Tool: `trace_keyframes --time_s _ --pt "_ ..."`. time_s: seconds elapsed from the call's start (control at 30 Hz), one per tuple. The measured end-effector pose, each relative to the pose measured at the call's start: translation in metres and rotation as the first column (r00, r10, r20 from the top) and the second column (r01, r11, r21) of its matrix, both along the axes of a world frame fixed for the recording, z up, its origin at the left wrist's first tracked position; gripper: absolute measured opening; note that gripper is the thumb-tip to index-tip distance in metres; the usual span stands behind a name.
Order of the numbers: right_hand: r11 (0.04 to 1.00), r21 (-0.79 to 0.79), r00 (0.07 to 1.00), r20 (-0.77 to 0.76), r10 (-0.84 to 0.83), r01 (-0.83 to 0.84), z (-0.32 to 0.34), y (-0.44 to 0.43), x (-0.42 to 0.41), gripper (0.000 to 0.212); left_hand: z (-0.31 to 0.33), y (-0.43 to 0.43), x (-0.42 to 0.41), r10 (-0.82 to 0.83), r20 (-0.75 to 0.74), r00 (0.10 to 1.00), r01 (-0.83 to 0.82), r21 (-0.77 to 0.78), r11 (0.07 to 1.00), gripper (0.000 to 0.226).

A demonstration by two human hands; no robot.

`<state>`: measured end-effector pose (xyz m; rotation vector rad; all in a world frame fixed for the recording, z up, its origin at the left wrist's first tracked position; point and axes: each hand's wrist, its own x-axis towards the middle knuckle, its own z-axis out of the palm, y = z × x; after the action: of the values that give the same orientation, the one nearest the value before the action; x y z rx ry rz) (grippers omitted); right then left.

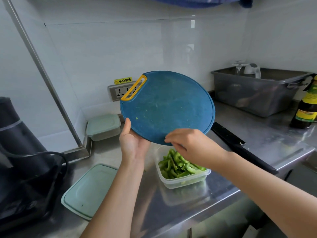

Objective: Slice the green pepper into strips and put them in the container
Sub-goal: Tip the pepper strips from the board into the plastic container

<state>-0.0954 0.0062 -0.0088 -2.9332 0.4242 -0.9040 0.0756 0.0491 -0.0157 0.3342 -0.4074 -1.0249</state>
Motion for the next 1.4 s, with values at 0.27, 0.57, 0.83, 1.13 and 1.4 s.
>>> trace_keyframes --time_s 0.27,0.57,0.83,1.13,1.4 --pt "0.999 0.024 0.999 0.044 0.028 -0.029 0.003 0.012 -0.018 0.016 0.003 0.004 0.006 0.01 -0.053 0.999 -0.013 -0.056 0.998 0.039" --pt "0.982 0.188 0.983 0.169 -0.067 0.034 0.06 -0.006 0.067 0.018 0.003 0.001 0.003 0.029 -0.03 0.999 -0.03 -0.027 0.999 0.036" --pt "0.956 0.287 0.989 0.114 -0.093 0.056 0.061 -0.017 0.096 0.012 0.004 0.004 0.002 0.0 0.05 0.999 0.001 -0.03 1.0 0.038" --pt "0.961 0.165 0.94 -0.296 -0.167 0.223 0.058 -0.002 0.065 0.02 0.005 0.004 0.0 0.014 -0.013 1.0 -0.015 -0.008 1.0 0.037" --pt "0.932 0.153 0.851 -0.476 -0.223 0.33 0.025 0.006 -0.015 0.021 0.006 0.003 0.018 0.079 -0.144 0.986 -0.084 -0.029 0.996 0.039"
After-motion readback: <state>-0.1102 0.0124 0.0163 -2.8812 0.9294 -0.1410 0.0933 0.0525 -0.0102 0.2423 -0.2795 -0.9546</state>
